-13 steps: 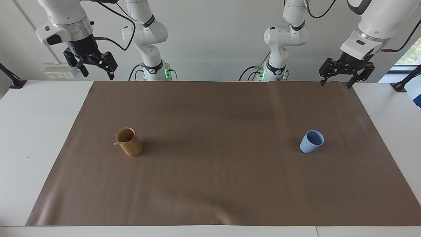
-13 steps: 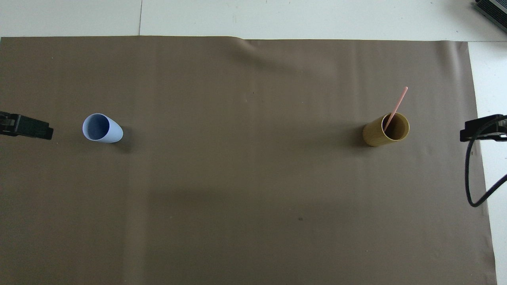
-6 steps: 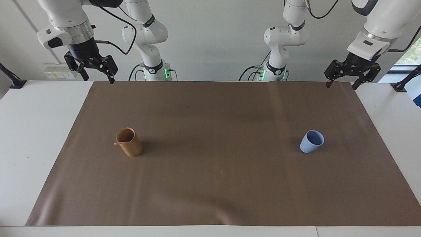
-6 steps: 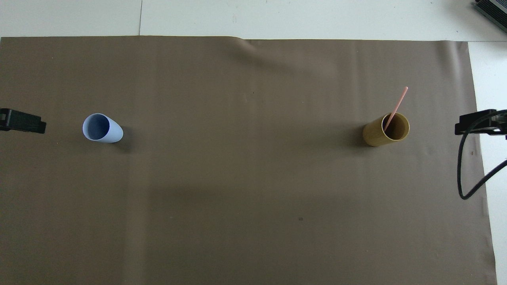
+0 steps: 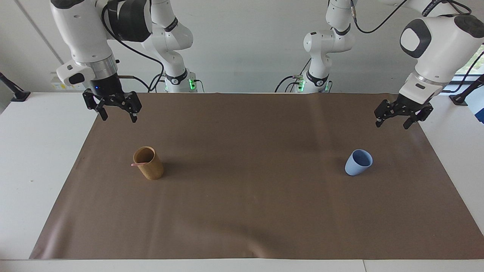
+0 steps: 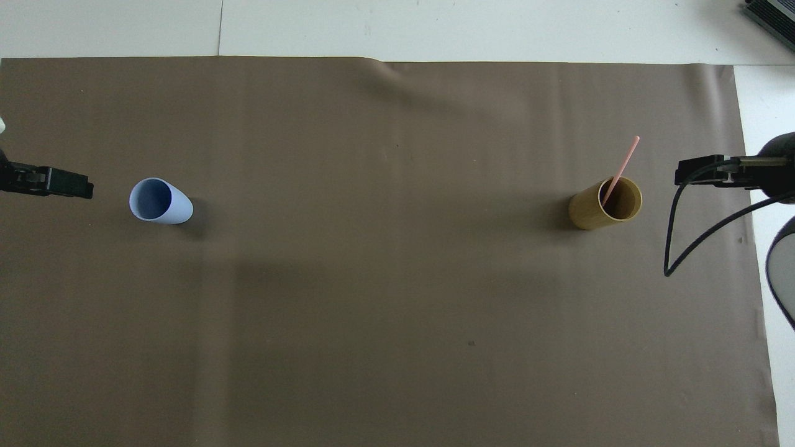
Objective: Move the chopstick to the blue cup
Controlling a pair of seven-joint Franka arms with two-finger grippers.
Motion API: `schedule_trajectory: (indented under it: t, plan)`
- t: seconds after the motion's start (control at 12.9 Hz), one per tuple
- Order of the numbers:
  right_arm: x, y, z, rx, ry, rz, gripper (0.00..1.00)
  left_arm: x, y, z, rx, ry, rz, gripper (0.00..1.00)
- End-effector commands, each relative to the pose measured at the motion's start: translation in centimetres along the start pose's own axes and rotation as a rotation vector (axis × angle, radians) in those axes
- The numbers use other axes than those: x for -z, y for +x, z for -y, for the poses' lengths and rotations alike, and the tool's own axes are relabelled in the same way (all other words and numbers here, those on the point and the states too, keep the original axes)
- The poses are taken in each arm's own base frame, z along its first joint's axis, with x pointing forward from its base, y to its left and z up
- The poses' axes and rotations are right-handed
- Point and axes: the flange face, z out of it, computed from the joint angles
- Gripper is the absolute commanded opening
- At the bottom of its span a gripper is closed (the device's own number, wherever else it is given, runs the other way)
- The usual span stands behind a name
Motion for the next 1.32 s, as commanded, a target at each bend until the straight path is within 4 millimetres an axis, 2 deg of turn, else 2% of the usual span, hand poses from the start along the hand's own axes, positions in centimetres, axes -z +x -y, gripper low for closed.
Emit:
schedule_trajectory:
  t: [0.0,0.15,0.31,0.54,0.77,0.93,1.08,1.24]
  plan:
    - [-3.4,1.0,0.8,0.053,-0.007,-0.02,1.0,-4.6,0.5,0.7,0.007,-0.024,-0.024,1.0]
    - [-5.7,1.5,1.2,0.068,-0.011,-0.016,1.0,-8.6,0.9,0.9,0.018,-0.029,-0.033,1.0]
    - [-8.1,1.8,2.2,0.087,-0.011,-0.017,1.0,-11.5,1.2,1.7,0.038,-0.035,-0.038,1.0]
    - [-10.2,1.6,2.5,0.091,-0.012,0.0,1.0,-14.3,0.8,3.1,0.073,-0.042,-0.04,1.0]
    - [-11.3,1.9,1.8,0.117,-0.015,-0.016,1.0,-15.8,1.0,3.0,0.078,-0.048,-0.038,0.97]
    - [-11.4,2.0,1.7,0.128,-0.015,-0.031,0.84,-17.5,0.6,2.5,0.09,-0.062,-0.044,0.93]
    - [-12.0,2.4,1.9,0.129,-0.015,-0.057,0.73,-18.0,0.3,2.4,0.099,-0.072,-0.044,0.75]
    - [-12.4,2.5,2.0,0.128,-0.015,-0.059,0.59,-18.2,0.1,2.3,0.102,-0.074,-0.038,0.3]
